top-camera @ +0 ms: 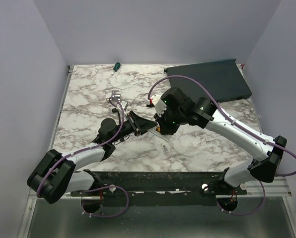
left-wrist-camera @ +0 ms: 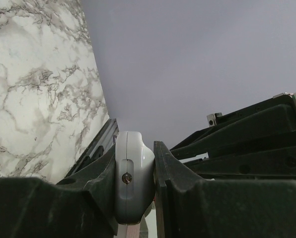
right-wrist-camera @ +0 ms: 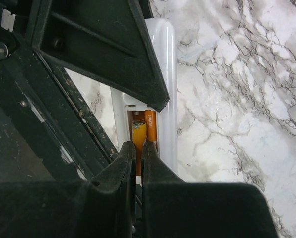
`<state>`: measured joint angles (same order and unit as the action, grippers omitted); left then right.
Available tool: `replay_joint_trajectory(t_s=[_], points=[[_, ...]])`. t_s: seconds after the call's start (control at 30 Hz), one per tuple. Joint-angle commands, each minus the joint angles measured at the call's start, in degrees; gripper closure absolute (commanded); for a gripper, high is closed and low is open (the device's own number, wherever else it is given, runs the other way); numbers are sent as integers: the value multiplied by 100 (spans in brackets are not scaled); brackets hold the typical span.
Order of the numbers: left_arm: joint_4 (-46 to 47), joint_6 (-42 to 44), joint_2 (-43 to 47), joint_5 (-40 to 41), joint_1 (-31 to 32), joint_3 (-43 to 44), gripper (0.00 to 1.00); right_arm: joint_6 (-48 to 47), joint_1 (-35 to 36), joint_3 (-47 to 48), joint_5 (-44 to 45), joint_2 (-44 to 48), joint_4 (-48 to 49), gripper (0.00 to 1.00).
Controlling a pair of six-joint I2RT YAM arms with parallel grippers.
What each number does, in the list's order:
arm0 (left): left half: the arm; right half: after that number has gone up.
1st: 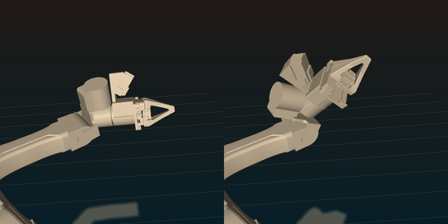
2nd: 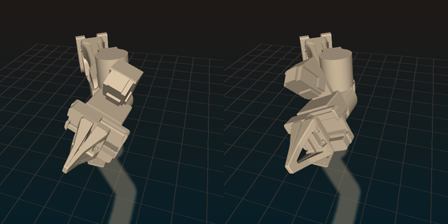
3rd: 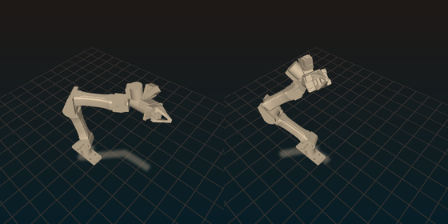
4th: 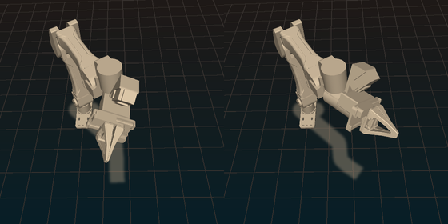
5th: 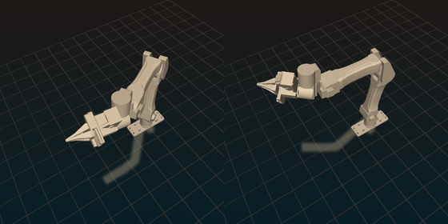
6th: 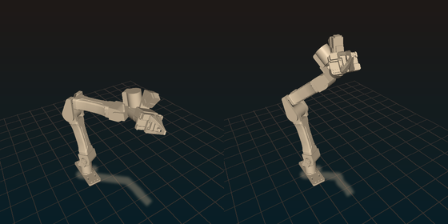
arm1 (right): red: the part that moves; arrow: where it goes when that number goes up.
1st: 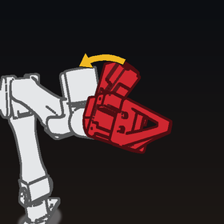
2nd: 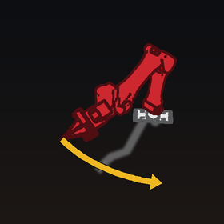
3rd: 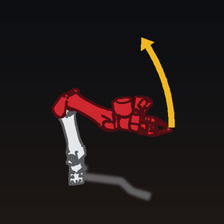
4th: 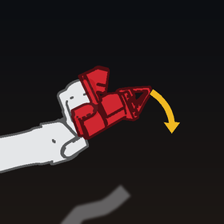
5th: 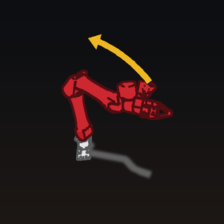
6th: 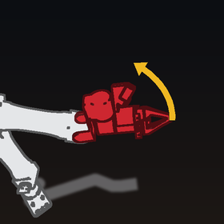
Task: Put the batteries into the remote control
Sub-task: Load the battery into the remote control.
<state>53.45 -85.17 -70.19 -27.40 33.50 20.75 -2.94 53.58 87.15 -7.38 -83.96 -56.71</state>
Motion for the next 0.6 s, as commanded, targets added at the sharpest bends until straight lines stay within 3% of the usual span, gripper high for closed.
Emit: replay_joint_trajectory(t_s=[0.0,0.57], points=[[486,-71,6,64,41,-70,100,39,39,244,263,-157,-293,99],[457,60,107,81,42,-72,100,-127,109,686,-131,-574,-852,98]])
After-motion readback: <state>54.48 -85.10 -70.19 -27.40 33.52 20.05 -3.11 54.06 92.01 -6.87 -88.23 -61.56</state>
